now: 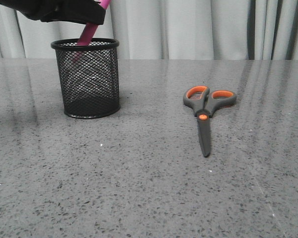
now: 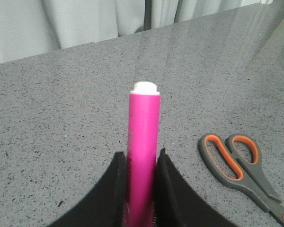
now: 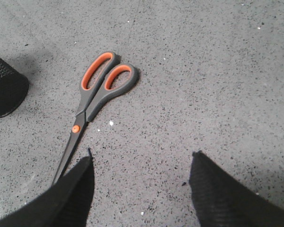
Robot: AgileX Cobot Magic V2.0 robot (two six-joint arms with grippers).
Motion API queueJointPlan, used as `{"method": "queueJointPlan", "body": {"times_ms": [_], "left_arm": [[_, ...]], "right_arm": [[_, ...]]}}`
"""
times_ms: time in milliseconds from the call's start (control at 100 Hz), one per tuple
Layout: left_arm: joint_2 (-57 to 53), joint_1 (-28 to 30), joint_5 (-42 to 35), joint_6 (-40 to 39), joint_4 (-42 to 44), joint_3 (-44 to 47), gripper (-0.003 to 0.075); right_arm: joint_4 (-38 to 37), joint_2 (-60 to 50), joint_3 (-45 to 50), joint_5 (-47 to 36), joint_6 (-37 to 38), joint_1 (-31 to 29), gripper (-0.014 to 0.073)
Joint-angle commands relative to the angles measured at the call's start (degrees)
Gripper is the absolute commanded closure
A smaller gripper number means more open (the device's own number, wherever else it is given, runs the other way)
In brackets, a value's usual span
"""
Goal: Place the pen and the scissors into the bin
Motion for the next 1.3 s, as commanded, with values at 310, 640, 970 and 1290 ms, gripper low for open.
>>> {"method": "queueJointPlan", "body": {"times_ms": [310,640,970,1290], "left_arm": [[-2.06,-0.46,1.90,0.03,-1.74,-1.85,0.0305],[-10.62,2.73,0.13,0.03,-0.95,-3.20,0.0352],[-24.45,5.41,-12.70,-0.69,5.05,-3.20,0.0742],[-35.44,5.41,-26.89,-3.23,4.98,3.96,0.0742]], "right_arm": [[2.04,0.21,-2.00,-2.39,-0.74,0.02,0.0197],[2.82,0.21,-2.00,-2.29,-0.74,0.02,0.0197],[10.30,0.21,-2.00,-5.91,-0.74,0.02,0.0197],[14.61,0.21,-2.00,-7.85,-1.78,0.02,0.0203]]}}
